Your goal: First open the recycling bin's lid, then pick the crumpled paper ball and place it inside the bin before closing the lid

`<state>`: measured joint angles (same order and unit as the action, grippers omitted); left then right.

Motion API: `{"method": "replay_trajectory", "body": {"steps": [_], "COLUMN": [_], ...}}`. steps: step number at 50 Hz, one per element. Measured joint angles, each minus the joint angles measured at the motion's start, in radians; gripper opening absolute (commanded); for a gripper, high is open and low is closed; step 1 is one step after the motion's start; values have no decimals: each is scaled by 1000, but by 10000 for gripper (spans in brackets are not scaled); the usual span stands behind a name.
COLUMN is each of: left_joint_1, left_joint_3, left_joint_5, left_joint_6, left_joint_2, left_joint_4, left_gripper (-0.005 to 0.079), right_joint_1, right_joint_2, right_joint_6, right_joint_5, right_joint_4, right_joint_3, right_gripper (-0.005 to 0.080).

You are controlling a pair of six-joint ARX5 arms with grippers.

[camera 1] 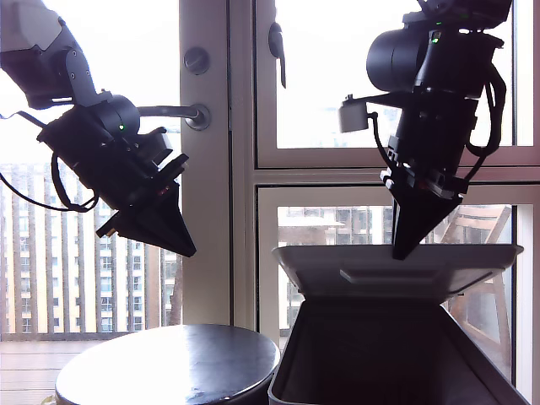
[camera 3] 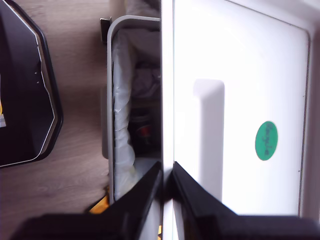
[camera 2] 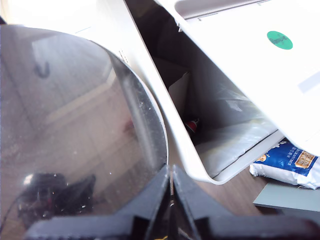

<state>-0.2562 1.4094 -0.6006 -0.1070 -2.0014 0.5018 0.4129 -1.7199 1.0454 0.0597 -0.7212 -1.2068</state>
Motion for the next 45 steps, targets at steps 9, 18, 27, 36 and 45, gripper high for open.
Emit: {"method": "replay_trajectory", "body": {"steps": [9,18,27,36,45], "left_joint_1": [0,0,0,-6,-12], "left_joint_3": [0,0,0,0,0], "left_joint_5": [0,0,-28,-53,-53], "left_joint_6": [-29,-34,-55,-262,-360], "left_joint_2": [31,50,50,50,50], "left_joint_4": [-1,-1,3,84,177], "left_gripper": [-24,-24,-24,-24,-24], "right_joint_1": [1,0,-6,-6,-6], "right_joint_2": [-85,-176,-212,-260,-274], "right_joint_6": [12,30,32,33,32], "right_joint_5": [2,-1,17,32,36], "right_joint_4": [-14,-14,6,28,57], "right_joint_3": [-5,-5,-5,-5,-5], "right_gripper": [-12,-12,-12,-12,4]}}
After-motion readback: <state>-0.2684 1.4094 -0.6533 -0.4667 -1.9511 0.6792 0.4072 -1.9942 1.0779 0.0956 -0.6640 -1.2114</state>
